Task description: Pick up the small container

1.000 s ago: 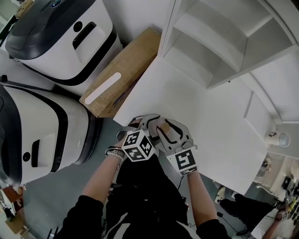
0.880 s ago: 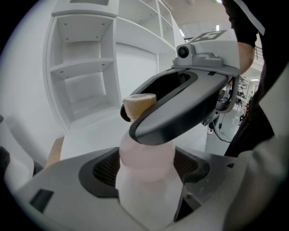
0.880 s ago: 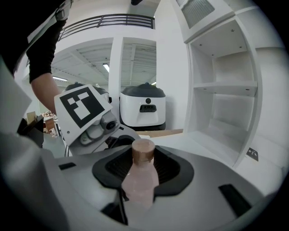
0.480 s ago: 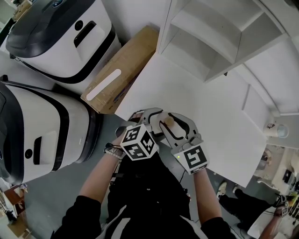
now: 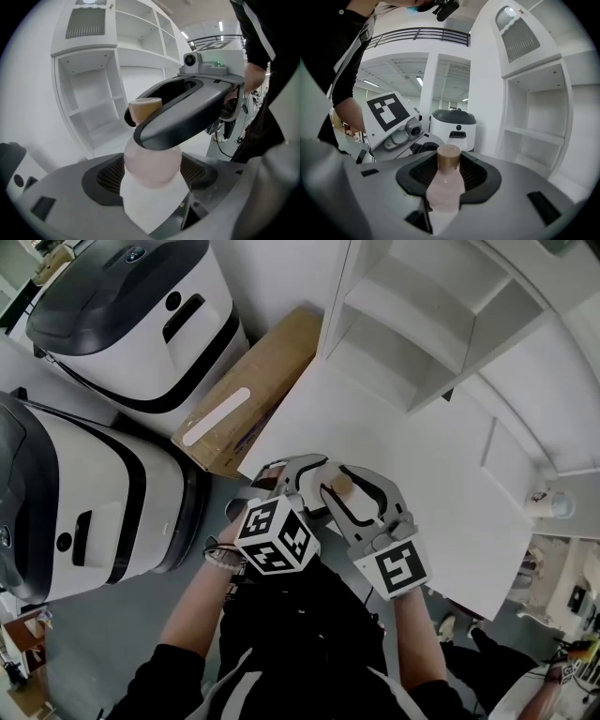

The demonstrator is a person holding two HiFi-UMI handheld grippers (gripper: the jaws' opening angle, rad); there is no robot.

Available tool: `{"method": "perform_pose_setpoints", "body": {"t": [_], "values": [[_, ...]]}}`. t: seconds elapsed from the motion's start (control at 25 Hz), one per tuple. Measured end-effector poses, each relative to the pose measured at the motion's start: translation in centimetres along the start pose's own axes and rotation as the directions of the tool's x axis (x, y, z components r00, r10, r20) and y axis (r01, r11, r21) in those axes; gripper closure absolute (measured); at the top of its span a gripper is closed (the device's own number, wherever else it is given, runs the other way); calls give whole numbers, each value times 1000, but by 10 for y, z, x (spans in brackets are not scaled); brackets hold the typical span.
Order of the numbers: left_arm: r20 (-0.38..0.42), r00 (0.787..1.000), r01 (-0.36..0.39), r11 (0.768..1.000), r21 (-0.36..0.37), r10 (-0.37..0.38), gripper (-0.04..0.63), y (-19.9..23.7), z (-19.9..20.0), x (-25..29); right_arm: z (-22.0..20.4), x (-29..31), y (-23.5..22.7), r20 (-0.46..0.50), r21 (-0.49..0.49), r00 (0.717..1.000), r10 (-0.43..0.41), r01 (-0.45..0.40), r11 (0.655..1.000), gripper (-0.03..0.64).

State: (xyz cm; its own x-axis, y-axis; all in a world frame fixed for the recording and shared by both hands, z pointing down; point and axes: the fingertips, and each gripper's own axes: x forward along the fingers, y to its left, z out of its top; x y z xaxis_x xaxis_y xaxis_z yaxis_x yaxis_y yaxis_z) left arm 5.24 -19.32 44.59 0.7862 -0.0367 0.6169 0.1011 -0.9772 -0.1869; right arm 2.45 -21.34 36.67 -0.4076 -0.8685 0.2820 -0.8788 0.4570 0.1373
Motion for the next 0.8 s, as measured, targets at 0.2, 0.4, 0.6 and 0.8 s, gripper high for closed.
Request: {"method": "perform_pose_setpoints", "body": {"t": [0.2, 0.4, 0.6, 0.8], "values": [[0, 1000, -24, 999, 21, 24, 229, 2, 18, -18, 24, -10, 1, 18, -15, 1000, -2, 3, 1000, 469], [15, 998, -68, 997, 25, 67, 229, 5, 34, -34, 45, -18, 5, 34, -56, 999, -1, 3, 998, 469], [30, 997, -78, 997, 29, 77, 229, 7, 50, -47, 65, -26, 5, 57, -70, 998, -4, 7, 998, 469], [21, 995, -94, 995, 41, 93, 229, 8, 59, -58, 78, -30, 7, 70, -73, 998, 4, 1, 997, 469]]}}
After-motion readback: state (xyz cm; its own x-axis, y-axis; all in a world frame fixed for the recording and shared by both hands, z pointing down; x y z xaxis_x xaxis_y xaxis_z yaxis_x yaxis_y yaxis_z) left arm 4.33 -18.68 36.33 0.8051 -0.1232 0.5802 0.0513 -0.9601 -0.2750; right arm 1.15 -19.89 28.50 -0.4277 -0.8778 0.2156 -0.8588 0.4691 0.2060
